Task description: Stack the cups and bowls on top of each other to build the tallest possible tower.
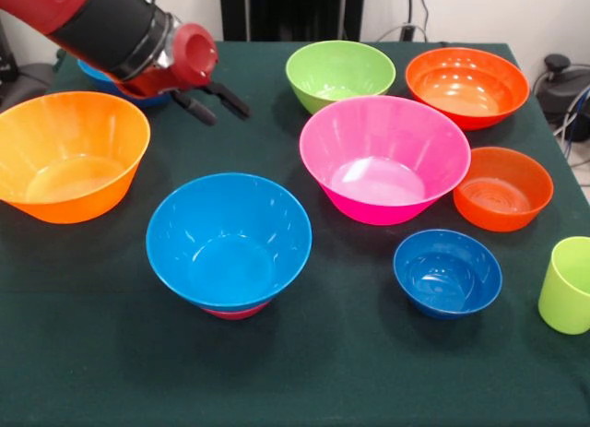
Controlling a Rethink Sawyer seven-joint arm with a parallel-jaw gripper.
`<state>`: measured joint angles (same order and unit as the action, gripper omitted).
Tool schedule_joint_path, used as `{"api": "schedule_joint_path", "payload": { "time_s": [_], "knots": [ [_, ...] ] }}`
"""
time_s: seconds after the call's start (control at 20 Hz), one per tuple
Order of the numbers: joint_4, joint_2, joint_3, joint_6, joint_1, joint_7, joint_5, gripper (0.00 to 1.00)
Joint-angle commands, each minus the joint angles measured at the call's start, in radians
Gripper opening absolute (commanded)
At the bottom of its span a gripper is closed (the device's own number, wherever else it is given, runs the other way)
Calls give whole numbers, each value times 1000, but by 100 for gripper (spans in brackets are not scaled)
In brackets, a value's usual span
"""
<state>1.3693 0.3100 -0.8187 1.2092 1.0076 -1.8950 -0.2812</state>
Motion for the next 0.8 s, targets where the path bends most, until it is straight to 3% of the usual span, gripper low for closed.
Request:
{"api": "schedule_joint_path", "payload": {
  "time_s": [0.05, 0.45, 0.8],
  "knots": [
    [151, -35, -47, -9, 35, 323, -52, 100],
    [206, -37, -33, -95, 29, 258, -123, 100],
    [221, -43, -32, -103, 42, 249, -158, 100]
  ]
}}
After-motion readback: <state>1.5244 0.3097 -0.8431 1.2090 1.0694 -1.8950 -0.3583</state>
